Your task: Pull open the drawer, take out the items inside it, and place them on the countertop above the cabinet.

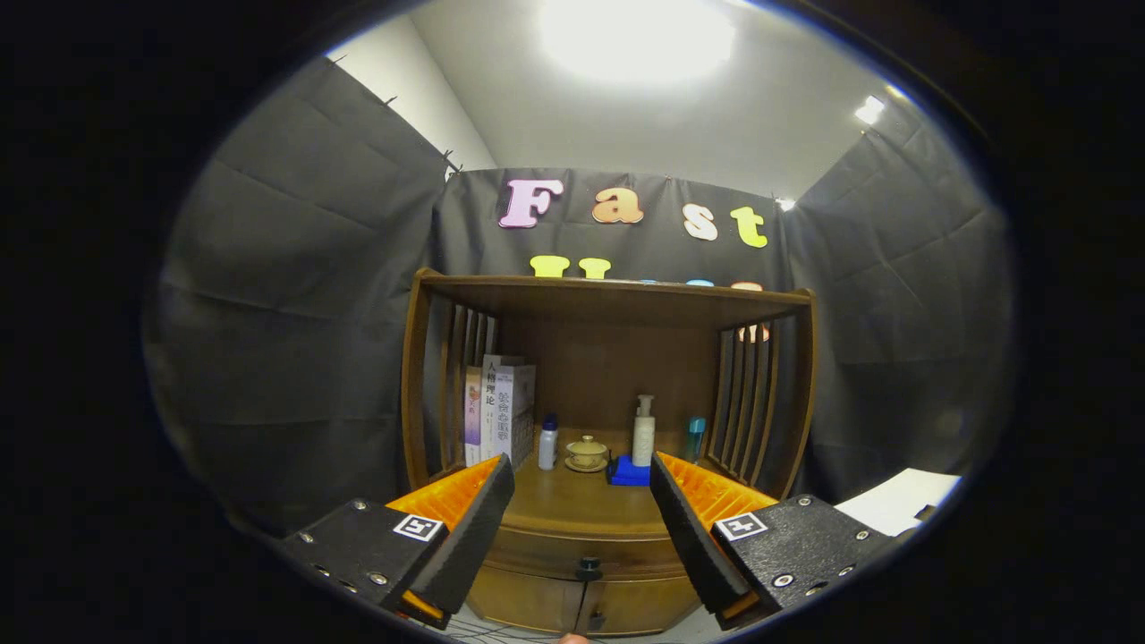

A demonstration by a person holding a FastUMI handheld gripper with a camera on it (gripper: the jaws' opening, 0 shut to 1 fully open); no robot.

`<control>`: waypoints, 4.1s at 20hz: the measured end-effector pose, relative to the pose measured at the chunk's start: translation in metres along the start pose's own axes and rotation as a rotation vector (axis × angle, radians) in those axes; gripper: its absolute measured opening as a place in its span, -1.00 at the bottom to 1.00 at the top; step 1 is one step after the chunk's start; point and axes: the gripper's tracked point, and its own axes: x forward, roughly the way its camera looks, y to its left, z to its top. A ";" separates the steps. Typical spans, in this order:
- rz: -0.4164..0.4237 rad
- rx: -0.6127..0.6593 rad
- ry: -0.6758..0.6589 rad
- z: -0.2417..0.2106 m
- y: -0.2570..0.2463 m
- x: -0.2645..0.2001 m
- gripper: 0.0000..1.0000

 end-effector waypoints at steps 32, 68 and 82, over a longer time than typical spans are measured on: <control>-0.086 0.097 0.228 -0.253 -0.001 0.083 0.90; 0.038 0.097 0.324 -0.313 0.005 0.025 -0.36; 0.044 0.100 0.389 -0.302 0.010 -0.066 -0.37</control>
